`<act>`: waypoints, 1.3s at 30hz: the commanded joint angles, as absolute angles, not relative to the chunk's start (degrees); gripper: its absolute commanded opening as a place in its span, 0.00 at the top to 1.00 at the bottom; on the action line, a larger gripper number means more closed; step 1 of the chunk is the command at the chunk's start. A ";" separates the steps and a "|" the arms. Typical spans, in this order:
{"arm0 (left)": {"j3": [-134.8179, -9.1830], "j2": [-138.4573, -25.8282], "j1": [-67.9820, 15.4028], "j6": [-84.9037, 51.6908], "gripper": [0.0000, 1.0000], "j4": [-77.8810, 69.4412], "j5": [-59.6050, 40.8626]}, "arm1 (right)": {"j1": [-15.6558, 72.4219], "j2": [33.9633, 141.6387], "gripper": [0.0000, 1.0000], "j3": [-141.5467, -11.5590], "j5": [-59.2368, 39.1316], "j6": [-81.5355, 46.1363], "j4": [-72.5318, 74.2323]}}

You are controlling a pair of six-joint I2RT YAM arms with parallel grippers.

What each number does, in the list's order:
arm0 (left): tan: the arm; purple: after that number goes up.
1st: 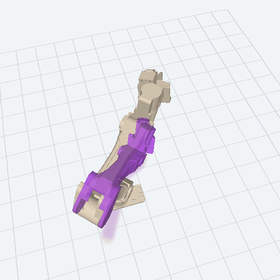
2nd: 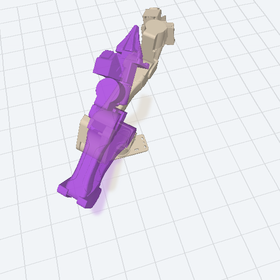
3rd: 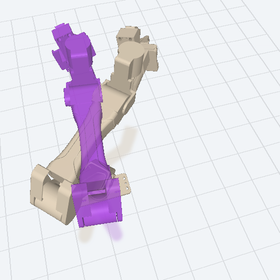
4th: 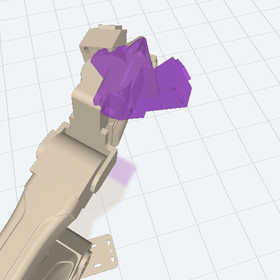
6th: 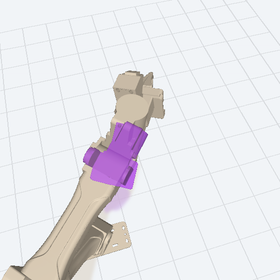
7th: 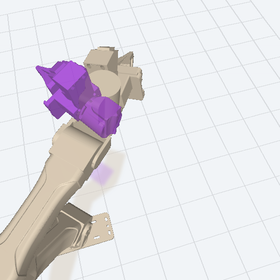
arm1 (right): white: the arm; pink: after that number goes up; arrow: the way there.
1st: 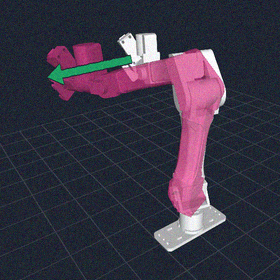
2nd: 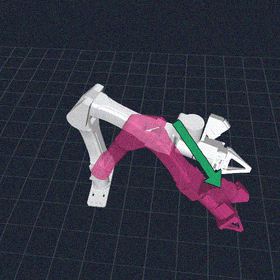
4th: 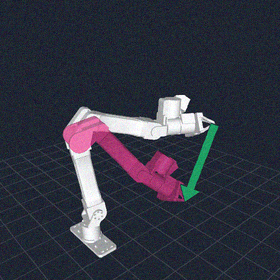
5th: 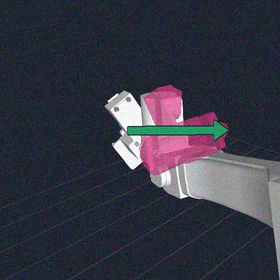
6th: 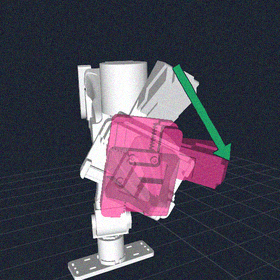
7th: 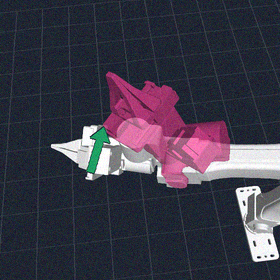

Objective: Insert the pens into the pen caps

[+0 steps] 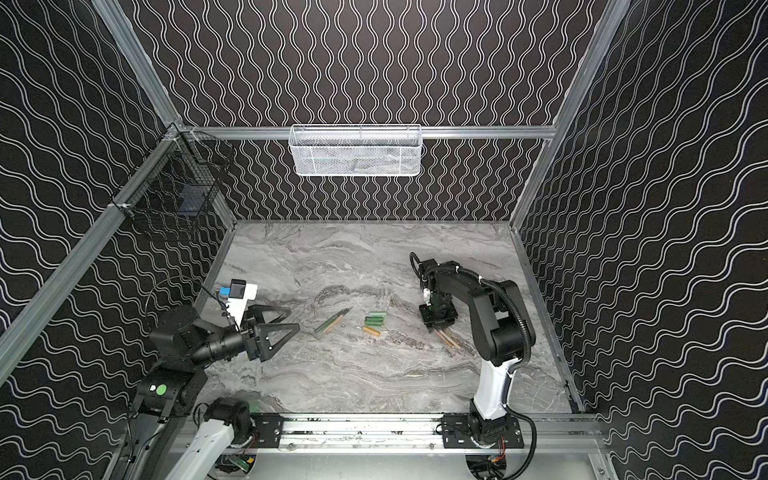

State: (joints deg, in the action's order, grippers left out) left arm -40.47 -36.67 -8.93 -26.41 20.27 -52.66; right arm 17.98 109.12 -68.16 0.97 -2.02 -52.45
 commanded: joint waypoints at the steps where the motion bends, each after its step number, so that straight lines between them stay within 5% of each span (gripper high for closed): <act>1: -40.61 -37.10 -8.62 -25.44 0.01 18.94 -52.36 | 17.78 109.20 0.54 -64.66 -2.91 -3.96 -35.80; 14: -40.49 -38.81 -7.47 -25.58 0.01 18.98 -51.81 | 17.82 85.53 0.37 -63.63 -6.83 -2.67 -36.65; 15: -40.50 -38.91 -7.47 -25.57 0.02 18.97 -51.73 | 18.05 82.91 0.29 -64.36 -6.10 -3.39 -37.52; 16: -40.51 -39.08 -7.38 -25.58 0.02 18.91 -51.60 | 18.22 80.68 0.06 -64.51 -5.85 -4.33 -37.38; 17: -40.45 -39.21 -7.29 -25.58 0.01 18.97 -51.55 | 18.19 78.30 0.01 -63.84 -6.55 -5.92 -35.56; 22: -40.58 -39.64 -6.86 -25.36 0.01 19.29 -51.21 | 17.93 79.16 0.01 -58.61 -24.24 -4.68 -28.89; 31: -40.58 -39.21 -6.78 -25.31 0.01 19.68 -50.11 | 18.18 74.71 0.04 -50.29 -10.38 -6.43 -30.08; 39: -40.34 -39.80 -6.06 -25.66 0.01 18.96 -51.01 | 18.05 79.80 0.31 -51.77 4.83 -15.18 -40.38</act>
State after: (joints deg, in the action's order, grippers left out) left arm -40.47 -39.64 -6.26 -26.41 20.58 -50.48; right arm 18.31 78.94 -50.89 -3.27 -10.46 -36.14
